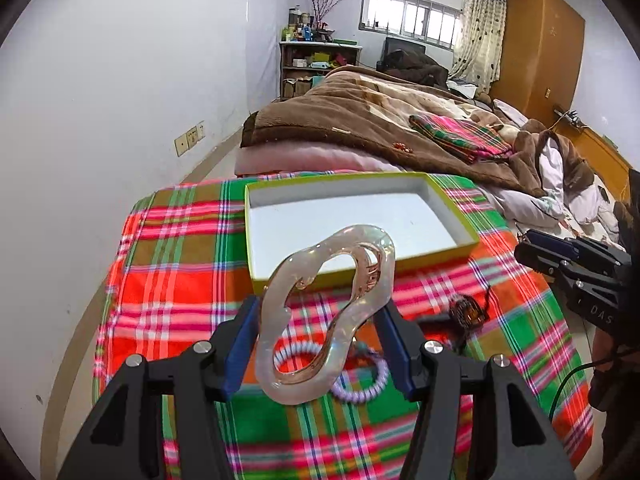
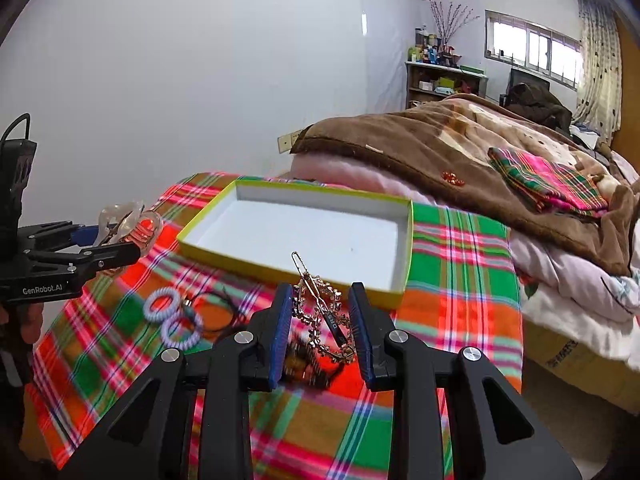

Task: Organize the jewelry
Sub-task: 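Carry the claw clip and hairpin with both tools over the yellow box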

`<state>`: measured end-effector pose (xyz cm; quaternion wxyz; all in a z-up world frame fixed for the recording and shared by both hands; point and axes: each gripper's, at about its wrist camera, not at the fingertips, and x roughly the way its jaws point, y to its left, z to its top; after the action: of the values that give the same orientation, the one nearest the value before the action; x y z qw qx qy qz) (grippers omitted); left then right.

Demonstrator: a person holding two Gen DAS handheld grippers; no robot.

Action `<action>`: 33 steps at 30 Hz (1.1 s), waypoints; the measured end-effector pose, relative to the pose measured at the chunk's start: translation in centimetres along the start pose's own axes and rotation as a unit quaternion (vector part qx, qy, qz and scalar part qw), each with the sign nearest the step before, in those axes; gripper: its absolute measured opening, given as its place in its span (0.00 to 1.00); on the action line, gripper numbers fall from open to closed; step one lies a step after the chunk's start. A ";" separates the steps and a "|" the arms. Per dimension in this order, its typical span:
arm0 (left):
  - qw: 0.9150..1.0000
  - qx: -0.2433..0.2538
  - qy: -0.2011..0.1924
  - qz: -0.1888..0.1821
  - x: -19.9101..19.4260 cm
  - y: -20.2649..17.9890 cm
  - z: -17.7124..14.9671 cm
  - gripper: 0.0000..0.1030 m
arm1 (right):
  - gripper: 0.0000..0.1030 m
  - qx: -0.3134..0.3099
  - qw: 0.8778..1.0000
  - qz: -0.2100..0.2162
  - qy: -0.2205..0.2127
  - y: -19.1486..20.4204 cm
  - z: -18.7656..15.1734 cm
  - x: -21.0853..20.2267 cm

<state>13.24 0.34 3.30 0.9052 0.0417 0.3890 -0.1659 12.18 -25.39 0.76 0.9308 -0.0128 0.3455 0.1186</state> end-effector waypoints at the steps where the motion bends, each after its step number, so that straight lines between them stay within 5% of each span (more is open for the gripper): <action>1: 1.000 0.001 -0.002 0.000 0.3 0.1 0.4 0.58 | 0.29 0.000 1.000 -0.002 0.001 -0.1 0.4 0.4; 18: 1.000 -0.019 0.023 -0.007 8.3 1.2 5.3 0.58 | 0.29 0.014 0.998 -0.040 0.045 -2.8 5.8 10.0; 33: 0.997 -0.035 0.063 0.007 14.0 2.2 5.4 0.58 | 0.29 0.008 0.994 -0.062 0.090 -3.9 6.8 16.7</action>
<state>26.77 -2.41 -3.12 0.8810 0.0236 0.4505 -0.1427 29.64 -24.94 -5.10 0.9014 -0.0375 0.4277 0.0563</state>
